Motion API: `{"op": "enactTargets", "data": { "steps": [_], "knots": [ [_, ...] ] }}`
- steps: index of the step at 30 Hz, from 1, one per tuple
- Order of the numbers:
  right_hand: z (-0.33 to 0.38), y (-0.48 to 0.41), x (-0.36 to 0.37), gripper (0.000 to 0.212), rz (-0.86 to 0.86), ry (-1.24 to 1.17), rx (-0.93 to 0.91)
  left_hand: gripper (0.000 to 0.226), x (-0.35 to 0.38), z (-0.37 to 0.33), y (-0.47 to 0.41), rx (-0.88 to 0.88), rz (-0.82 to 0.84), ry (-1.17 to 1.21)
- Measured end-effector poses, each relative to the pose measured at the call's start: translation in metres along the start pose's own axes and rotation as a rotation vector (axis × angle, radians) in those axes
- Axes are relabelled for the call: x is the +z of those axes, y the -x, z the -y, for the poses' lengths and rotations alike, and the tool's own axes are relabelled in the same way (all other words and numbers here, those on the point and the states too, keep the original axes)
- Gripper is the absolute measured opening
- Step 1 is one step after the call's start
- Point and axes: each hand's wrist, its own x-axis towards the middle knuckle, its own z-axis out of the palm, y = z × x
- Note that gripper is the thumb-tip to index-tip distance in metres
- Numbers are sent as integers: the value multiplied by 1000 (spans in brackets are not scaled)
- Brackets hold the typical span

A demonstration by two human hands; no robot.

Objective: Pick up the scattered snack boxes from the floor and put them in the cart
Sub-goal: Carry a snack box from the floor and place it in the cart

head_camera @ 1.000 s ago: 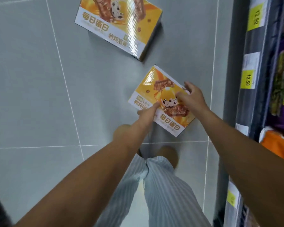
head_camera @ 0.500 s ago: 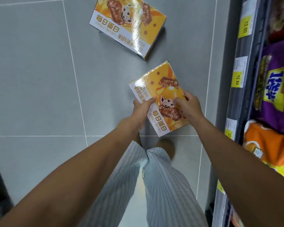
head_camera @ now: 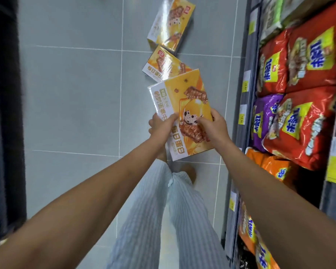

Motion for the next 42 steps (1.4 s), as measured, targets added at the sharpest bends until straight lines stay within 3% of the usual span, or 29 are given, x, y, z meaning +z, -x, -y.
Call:
{"op": "enactTargets", "data": {
  "steps": [5, 9, 14, 18, 22, 27, 30, 34, 42],
  "knots": [
    [65, 57, 7, 23, 57, 43, -111, 55, -52, -39, 87, 109, -88, 24],
    [99, 107, 13, 23, 115, 75, -179, 50, -87, -44, 141, 155, -163, 74],
    [128, 180, 25, 32, 247, 183, -271, 55, -138, -22, 209, 135, -248, 211],
    [141, 233, 45, 21, 347, 261, -309, 46, -177, 8, 252, 148, -311, 362],
    [148, 283, 73, 30, 439, 325, -367, 50, -215, 42, 289, 164, -369, 498],
    [146, 356, 129, 30, 555, 423, -396, 43, -275, 102, 336, 193, -488, 625],
    [132, 419, 175, 27, 643, 466, -435, 51, -319, 156, 372, 208, -584, 707],
    [107, 496, 227, 25, 750, 497, -510, 49, -370, 219, 420, 297, -585, 930],
    [46, 652, 333, 27, 960, 655, -635, 49, -454, 372, 502, 243, -739, 1196]
  ]
}}
